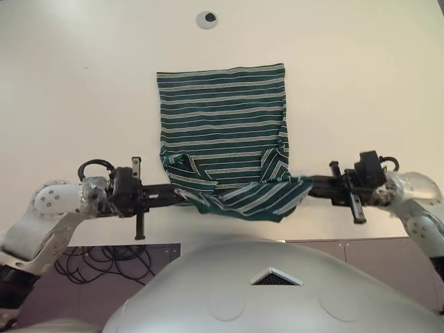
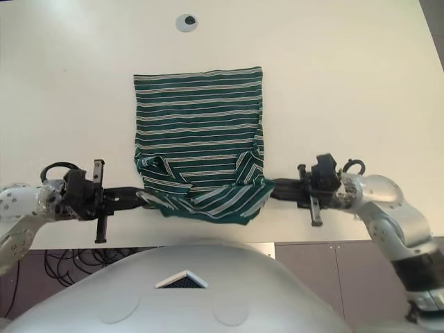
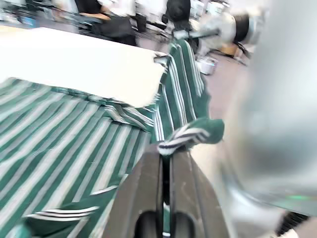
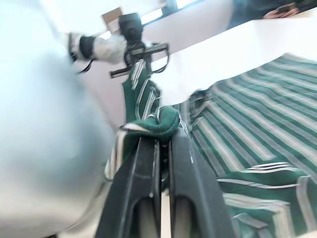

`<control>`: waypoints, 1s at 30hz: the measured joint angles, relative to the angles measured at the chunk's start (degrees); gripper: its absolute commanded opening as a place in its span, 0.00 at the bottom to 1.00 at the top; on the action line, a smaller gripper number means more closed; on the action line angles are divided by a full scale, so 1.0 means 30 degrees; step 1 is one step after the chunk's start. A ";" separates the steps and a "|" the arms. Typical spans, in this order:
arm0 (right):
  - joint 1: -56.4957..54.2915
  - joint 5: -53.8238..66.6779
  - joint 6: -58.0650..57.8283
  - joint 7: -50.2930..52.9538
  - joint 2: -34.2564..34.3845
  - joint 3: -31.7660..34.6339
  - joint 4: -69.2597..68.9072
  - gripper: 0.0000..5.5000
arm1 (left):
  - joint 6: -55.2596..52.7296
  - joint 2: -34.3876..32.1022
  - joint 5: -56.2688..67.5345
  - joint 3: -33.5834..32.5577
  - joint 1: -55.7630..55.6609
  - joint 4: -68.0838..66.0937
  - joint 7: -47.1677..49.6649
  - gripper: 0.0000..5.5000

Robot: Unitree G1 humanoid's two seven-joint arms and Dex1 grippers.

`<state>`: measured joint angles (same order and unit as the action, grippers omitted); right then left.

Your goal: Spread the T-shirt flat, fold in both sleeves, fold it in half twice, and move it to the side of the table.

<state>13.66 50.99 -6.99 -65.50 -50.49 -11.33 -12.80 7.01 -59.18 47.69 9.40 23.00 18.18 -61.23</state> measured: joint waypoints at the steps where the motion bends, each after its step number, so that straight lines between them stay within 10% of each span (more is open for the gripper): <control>1: -0.0680 -0.0529 -0.0049 0.0333 0.0590 -0.0043 0.0635 0.00 | -0.0089 0.0602 -0.0236 -0.0155 -0.0601 -0.0531 0.0176 0.01; 7: -0.6943 -0.4467 -0.0762 0.3800 0.5565 0.0009 0.6627 0.00 | -0.0318 0.6897 -0.3971 -0.0711 -0.7453 -0.8707 0.3632 0.01; 22: -1.4524 -1.1305 0.0713 0.8391 1.0782 0.0871 1.7181 0.00 | 0.2755 1.1096 -1.1585 -0.1837 -1.5694 -2.0786 0.7535 0.01; 30: -1.7222 -1.1752 0.1255 0.9960 1.1541 0.3566 2.2769 0.29 | 0.1842 1.1767 -1.2059 -0.2619 -1.6519 -2.2300 0.7739 0.23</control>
<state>-38.00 15.73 -3.22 -35.62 -15.86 -0.64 55.51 12.54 -23.88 11.52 1.54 -26.55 -48.72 -38.01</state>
